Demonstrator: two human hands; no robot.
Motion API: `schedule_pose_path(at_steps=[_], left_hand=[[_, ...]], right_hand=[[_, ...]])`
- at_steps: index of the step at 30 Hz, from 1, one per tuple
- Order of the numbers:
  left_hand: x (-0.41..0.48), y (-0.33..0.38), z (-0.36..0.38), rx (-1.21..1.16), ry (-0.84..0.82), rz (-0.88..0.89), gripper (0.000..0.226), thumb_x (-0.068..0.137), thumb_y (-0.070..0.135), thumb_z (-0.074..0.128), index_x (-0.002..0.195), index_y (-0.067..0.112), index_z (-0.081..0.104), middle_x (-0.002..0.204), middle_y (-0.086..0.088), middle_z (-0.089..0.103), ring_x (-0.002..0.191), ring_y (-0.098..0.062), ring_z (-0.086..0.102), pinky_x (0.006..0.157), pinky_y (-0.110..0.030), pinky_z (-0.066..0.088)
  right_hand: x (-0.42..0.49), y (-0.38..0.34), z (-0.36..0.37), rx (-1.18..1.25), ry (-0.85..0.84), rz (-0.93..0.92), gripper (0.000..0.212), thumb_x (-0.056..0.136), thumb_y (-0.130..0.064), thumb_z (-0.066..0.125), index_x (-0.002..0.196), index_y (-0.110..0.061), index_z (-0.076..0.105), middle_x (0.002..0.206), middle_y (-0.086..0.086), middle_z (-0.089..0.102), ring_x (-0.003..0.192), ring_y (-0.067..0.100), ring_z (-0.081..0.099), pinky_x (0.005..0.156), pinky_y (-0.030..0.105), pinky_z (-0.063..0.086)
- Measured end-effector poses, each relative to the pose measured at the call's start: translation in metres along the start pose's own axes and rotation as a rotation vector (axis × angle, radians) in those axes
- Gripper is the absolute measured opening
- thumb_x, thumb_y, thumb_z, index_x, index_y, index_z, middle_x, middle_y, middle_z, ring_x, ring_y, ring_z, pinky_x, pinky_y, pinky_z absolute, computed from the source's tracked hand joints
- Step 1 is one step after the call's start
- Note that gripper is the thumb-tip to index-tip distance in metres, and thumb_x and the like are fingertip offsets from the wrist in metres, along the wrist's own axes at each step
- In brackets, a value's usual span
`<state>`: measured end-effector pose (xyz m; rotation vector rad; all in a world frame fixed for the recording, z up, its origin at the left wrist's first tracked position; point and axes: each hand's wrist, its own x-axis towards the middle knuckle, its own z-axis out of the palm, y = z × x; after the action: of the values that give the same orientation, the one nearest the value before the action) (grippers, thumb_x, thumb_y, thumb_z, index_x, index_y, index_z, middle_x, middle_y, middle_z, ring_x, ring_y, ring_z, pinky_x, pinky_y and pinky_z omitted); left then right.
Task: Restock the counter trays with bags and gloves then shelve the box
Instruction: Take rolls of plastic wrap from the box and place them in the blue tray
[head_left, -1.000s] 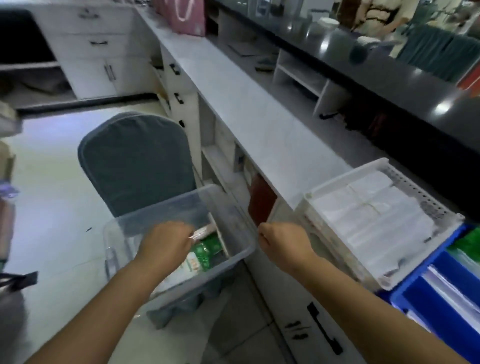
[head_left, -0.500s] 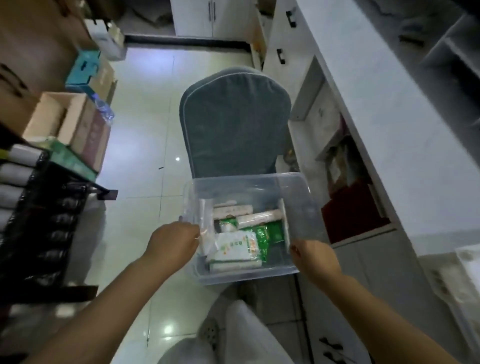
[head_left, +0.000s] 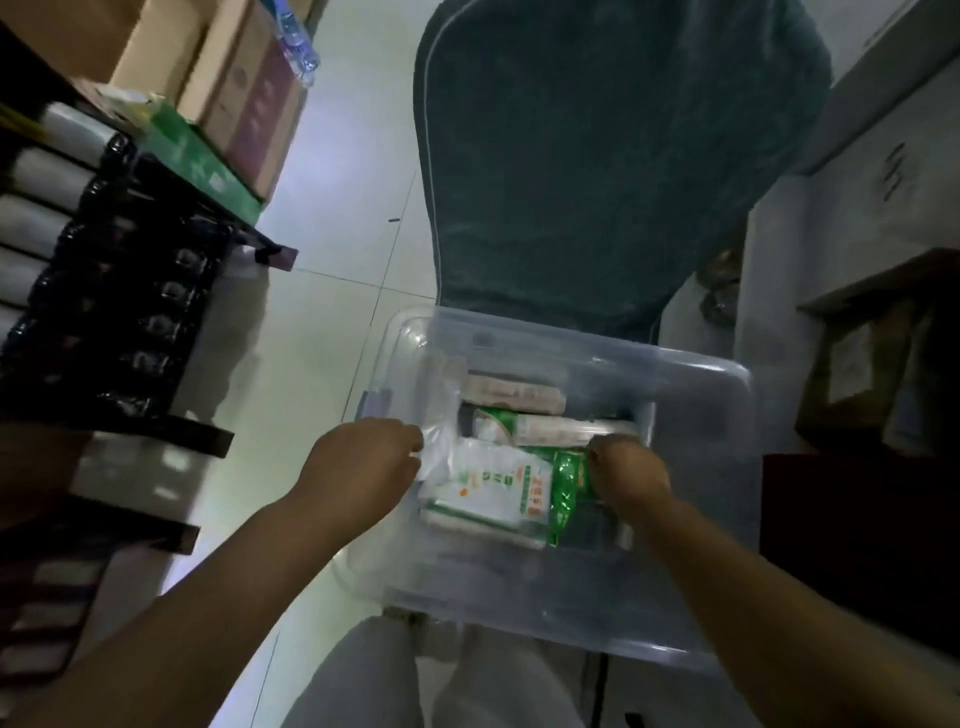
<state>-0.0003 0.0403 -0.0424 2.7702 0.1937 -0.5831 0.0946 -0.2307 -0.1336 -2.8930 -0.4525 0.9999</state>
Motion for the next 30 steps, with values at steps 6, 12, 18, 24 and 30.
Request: schedule_pose_path(at_steps=[6,12,18,24,30], left_hand=[[0.023,0.000,0.051,0.002,0.001,0.047,0.018,0.077,0.025,0.054,0.078,0.019,0.070,0.069,0.001,0.070,0.060,-0.020,0.064,0.049,-0.028,0.047],[0.032,0.002,0.082,-0.031,-0.077,0.052,0.012,0.077,0.019,0.067,0.088,0.019,0.072,0.076,-0.001,0.072,0.067,-0.025,0.068,0.051,-0.028,0.044],[0.040,0.019,0.092,0.025,-0.085,0.152,0.013,0.059,0.023,0.076,0.071,0.025,0.071,0.059,0.006,0.068,0.048,-0.013,0.063,0.038,-0.025,0.047],[0.049,0.038,0.083,0.127,-0.070,0.173,0.043,0.043,0.018,0.089,0.081,0.020,0.071,0.078,0.002,0.071,0.066,-0.018,0.066,0.054,-0.026,0.053],[0.053,0.040,0.057,0.276,-0.009,0.290,0.071,0.037,0.035,0.087,0.102,0.014,0.067,0.102,-0.008,0.071,0.096,-0.026,0.066,0.087,-0.038,0.052]], right_hand=[[0.063,0.017,0.047,-0.046,-0.020,-0.001,0.040,0.090,-0.017,0.050,0.129,-0.013,0.047,0.132,0.012,0.052,0.118,0.031,0.049,0.101,0.043,0.042],[0.078,0.027,0.069,-0.239,0.010,-0.081,0.049,0.086,-0.018,0.056,0.133,-0.017,0.041,0.133,0.008,0.047,0.121,0.028,0.041,0.102,0.040,0.033],[0.068,0.032,0.079,-0.099,0.060,-0.108,0.040,0.078,-0.031,0.065,0.113,-0.014,0.057,0.113,0.008,0.056,0.102,0.025,0.048,0.087,0.037,0.039],[0.024,0.007,0.064,0.221,0.107,-0.236,0.049,0.064,-0.033,0.077,0.107,-0.017,0.059,0.097,0.004,0.067,0.079,0.027,0.064,0.063,0.029,0.046],[-0.003,-0.021,0.030,0.228,0.299,-0.434,0.062,0.049,-0.037,0.085,0.103,-0.019,0.061,0.088,0.001,0.070,0.072,0.022,0.064,0.061,0.027,0.051]])
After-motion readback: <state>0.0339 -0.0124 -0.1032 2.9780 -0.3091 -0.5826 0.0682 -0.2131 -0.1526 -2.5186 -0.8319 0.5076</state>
